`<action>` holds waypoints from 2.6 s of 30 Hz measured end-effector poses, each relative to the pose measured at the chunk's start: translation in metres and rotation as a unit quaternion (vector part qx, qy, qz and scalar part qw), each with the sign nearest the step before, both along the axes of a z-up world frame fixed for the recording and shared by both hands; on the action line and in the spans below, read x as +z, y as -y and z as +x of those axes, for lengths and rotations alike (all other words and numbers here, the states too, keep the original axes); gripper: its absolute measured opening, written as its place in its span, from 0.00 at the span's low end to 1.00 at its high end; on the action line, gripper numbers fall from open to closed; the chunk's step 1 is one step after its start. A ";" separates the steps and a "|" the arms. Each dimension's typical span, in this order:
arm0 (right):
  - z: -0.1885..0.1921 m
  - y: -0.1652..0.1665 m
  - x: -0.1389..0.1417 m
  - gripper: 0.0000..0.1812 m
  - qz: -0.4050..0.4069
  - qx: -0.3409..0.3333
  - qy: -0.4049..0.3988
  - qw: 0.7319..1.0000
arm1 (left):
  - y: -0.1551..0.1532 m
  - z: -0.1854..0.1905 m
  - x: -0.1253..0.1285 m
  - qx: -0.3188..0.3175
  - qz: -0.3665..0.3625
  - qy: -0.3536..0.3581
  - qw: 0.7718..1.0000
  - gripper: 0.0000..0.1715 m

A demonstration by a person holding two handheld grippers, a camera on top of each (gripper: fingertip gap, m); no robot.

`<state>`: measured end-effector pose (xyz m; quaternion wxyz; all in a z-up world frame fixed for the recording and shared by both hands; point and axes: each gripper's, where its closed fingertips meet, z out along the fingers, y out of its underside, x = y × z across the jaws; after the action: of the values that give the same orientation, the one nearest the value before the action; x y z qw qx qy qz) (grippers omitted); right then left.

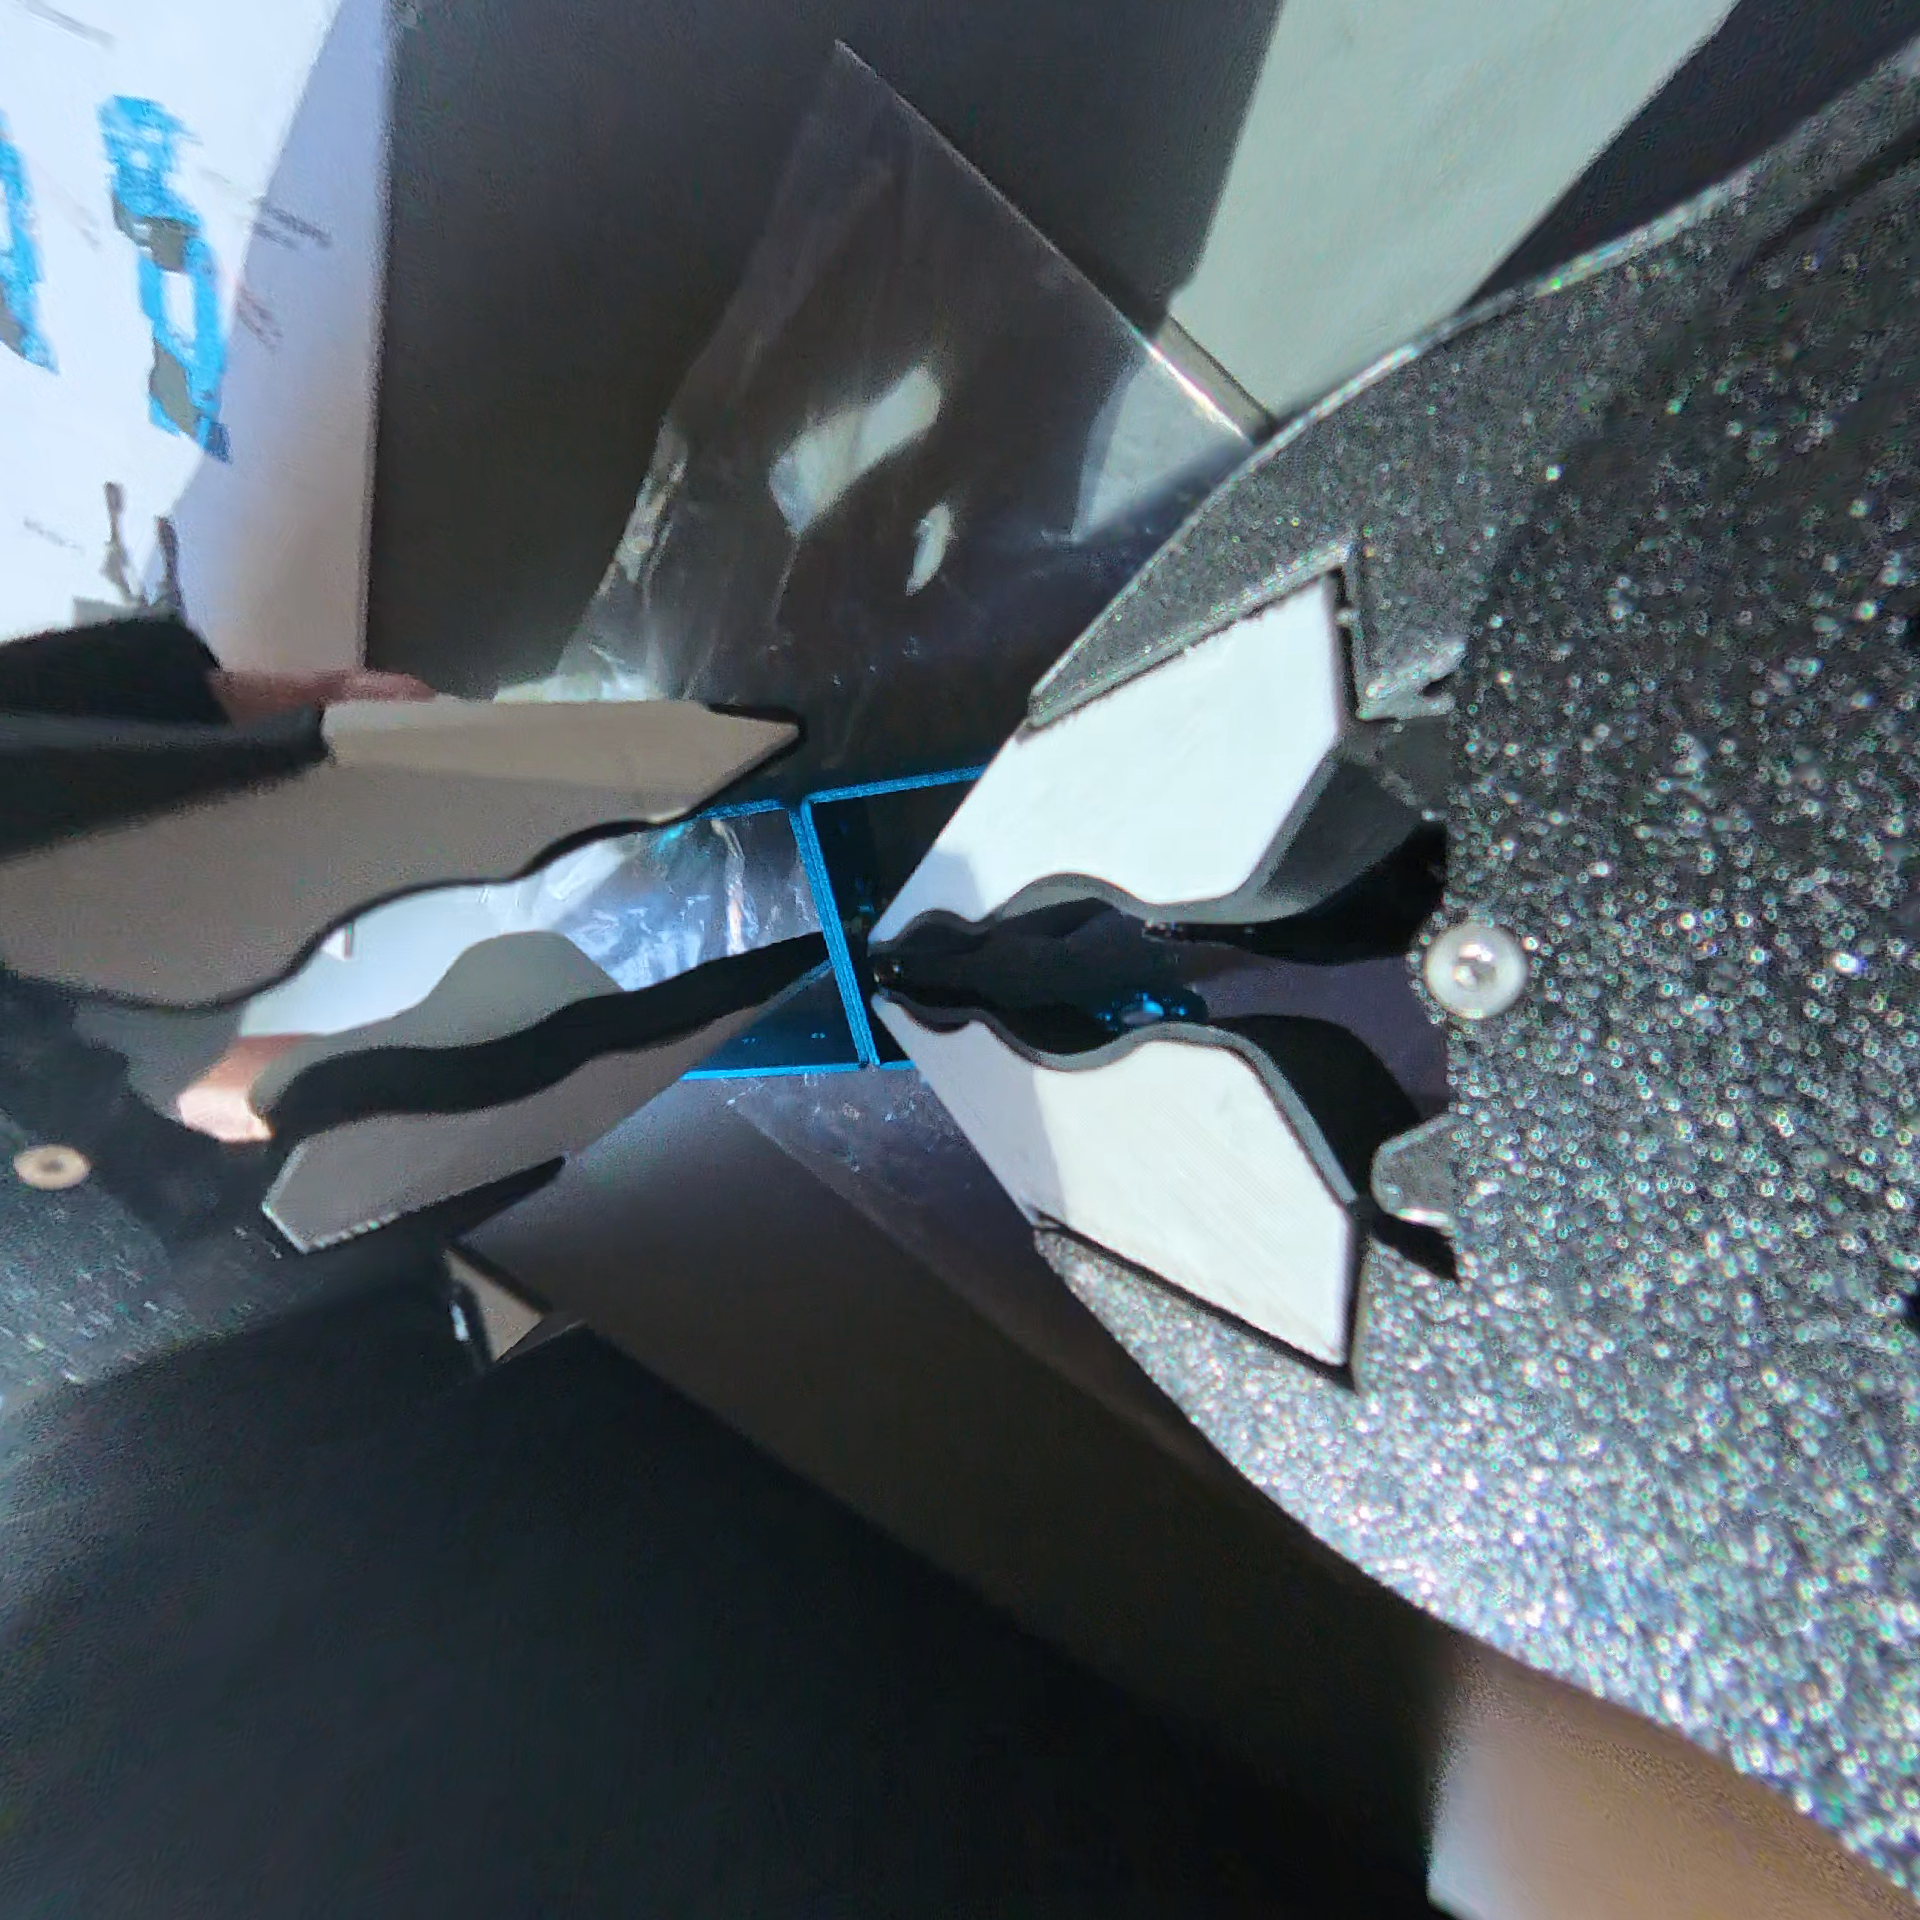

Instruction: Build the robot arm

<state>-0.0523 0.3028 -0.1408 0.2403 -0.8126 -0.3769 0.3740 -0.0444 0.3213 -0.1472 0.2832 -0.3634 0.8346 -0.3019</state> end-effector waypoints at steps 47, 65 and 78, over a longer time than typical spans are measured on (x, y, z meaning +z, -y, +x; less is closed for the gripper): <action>0.016 0.021 -0.017 0.07 0.089 0.032 0.298 0.950 | -0.024 -0.037 -0.012 0.034 -0.006 -0.037 0.999 0.03; 0.009 0.023 -0.021 0.04 0.107 0.062 0.315 0.941 | -0.024 -0.036 -0.012 0.040 -0.009 -0.032 0.999 0.03; 0.011 0.021 -0.021 0.06 0.075 0.051 0.306 0.948 | -0.024 -0.036 -0.012 0.040 -0.011 -0.030 0.999 0.03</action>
<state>-0.0410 0.2820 -0.1613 0.1546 -0.8474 -0.5000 0.0897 -0.0809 0.3453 -0.1590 0.2662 -0.4083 0.8242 -0.2884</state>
